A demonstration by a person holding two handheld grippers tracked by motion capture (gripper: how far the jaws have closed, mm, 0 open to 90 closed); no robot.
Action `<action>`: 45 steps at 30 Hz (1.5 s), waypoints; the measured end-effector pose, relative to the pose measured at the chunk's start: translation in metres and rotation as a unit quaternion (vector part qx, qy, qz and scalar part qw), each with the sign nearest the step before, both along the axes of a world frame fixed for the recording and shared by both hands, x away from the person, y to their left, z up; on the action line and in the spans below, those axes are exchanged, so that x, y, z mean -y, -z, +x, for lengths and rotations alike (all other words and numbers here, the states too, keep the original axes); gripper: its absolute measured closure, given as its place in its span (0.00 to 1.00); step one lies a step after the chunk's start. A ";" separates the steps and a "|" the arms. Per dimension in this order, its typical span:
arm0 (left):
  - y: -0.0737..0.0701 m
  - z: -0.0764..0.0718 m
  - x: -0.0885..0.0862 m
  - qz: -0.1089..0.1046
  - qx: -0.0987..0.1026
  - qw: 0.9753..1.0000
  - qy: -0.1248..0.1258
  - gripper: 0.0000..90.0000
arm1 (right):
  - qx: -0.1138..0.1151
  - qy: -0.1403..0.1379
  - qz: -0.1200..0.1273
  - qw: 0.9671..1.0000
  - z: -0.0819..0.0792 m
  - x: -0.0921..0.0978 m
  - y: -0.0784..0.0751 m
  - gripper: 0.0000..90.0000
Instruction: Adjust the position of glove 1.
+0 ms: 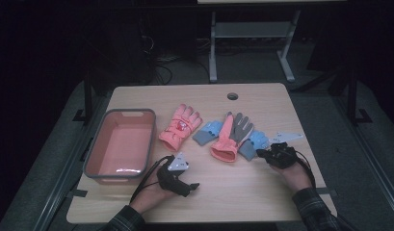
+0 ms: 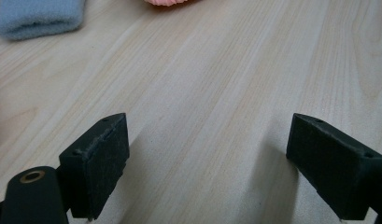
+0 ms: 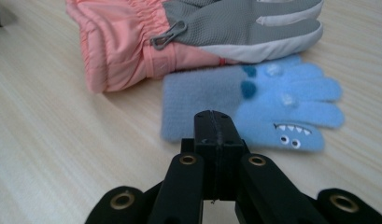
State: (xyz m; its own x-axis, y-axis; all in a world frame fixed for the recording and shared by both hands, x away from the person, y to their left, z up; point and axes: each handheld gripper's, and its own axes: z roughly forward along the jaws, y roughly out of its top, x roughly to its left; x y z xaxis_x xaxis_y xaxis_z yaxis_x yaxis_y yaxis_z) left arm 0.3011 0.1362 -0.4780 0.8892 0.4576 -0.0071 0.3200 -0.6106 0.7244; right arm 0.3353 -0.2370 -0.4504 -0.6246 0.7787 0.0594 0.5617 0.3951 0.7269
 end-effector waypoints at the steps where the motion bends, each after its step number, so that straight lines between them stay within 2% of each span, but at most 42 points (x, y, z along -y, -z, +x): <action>1: 0.000 0.000 0.000 -0.001 0.000 1.000 -0.001 0.14 | 0.000 0.000 0.000 1.000 0.002 -0.001 0.000 1.00; 8: 0.000 0.000 0.000 -0.002 -0.001 1.000 0.000 0.14 | -0.001 0.004 -0.003 1.000 0.016 -0.006 0.003 1.00; 14: 0.000 0.000 0.000 0.000 -0.002 1.000 0.001 0.14 | -0.003 0.010 -0.009 1.000 0.026 -0.008 0.011 1.00; 19: 0.000 0.000 0.000 0.000 -0.002 1.000 0.001 0.14 | -0.016 0.004 -0.022 1.000 0.028 -0.009 0.017 1.00; 24: 0.000 0.000 0.000 0.000 -0.002 1.000 0.001 0.14 | -0.022 -0.010 -0.029 0.999 0.022 -0.010 0.016 1.00; 29: 0.000 0.000 0.000 0.000 -0.001 1.000 0.000 0.14 | -0.031 -0.026 -0.026 0.999 0.010 -0.010 0.015 1.00; 45: 0.000 0.000 0.000 -0.001 0.001 1.000 0.000 0.14 | -0.055 -0.065 -0.018 0.996 -0.041 -0.014 0.012 1.00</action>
State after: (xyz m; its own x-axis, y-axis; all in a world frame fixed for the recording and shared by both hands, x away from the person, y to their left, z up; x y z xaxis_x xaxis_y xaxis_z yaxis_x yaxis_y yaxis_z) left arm 0.3009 0.1363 -0.4782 0.8887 0.4584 -0.0069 0.3199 -0.6091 0.7257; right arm 0.2938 -0.2228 -0.4624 -0.7113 0.6948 0.1064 0.5794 0.4940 0.6483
